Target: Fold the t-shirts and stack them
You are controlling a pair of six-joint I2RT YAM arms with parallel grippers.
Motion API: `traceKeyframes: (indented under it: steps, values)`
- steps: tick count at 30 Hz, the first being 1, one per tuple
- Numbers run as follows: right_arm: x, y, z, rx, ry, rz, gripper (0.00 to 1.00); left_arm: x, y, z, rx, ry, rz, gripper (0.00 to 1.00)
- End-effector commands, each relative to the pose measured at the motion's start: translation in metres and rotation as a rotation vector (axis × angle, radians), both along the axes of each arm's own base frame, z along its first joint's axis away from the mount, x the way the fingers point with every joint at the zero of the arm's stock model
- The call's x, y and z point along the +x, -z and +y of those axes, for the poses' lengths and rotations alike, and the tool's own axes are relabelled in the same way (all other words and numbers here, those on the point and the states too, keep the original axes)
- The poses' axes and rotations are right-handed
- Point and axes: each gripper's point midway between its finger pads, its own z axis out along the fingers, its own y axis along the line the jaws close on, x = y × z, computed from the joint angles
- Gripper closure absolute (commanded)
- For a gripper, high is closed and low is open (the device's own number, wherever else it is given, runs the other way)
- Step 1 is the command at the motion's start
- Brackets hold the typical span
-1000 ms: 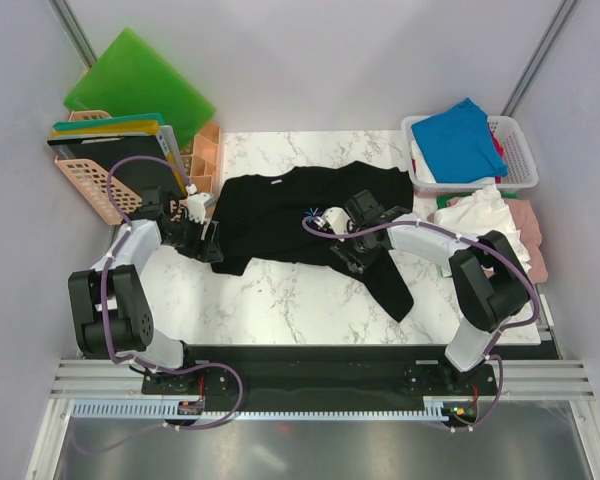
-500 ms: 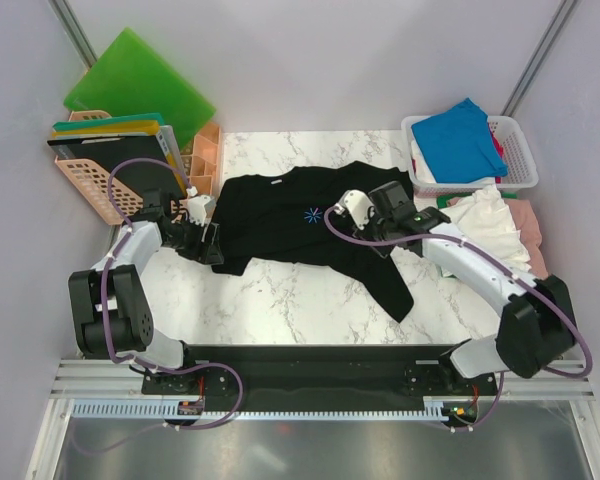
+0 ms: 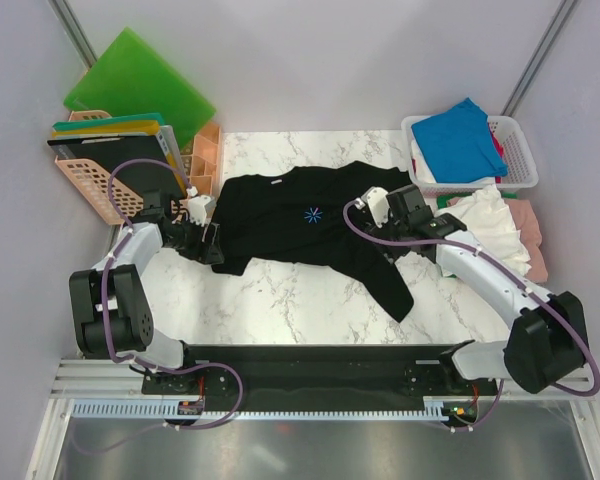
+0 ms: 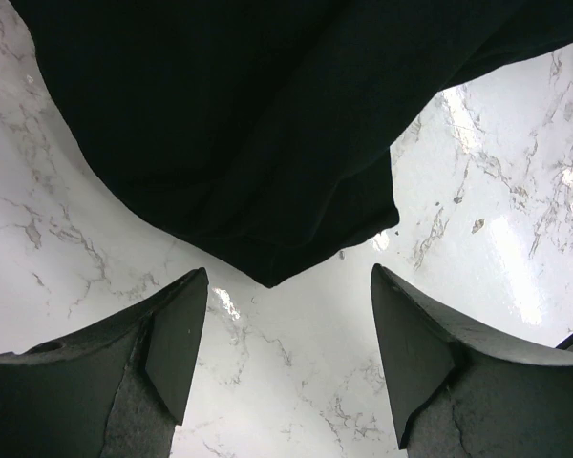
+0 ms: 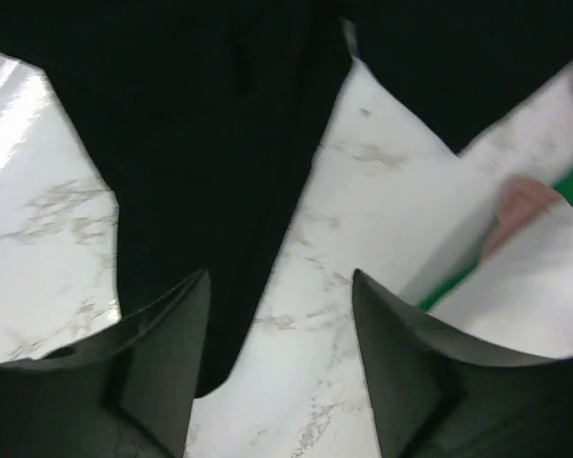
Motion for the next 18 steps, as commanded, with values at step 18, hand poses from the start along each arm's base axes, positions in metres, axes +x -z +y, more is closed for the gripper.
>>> traceKeyframes:
  steps: [18]
  values:
    - [-0.003, 0.074, 0.088, 0.256, -0.101, 0.329, 0.23, -0.001, -0.007, -0.003, -0.001, 0.014, -0.040, 0.24]
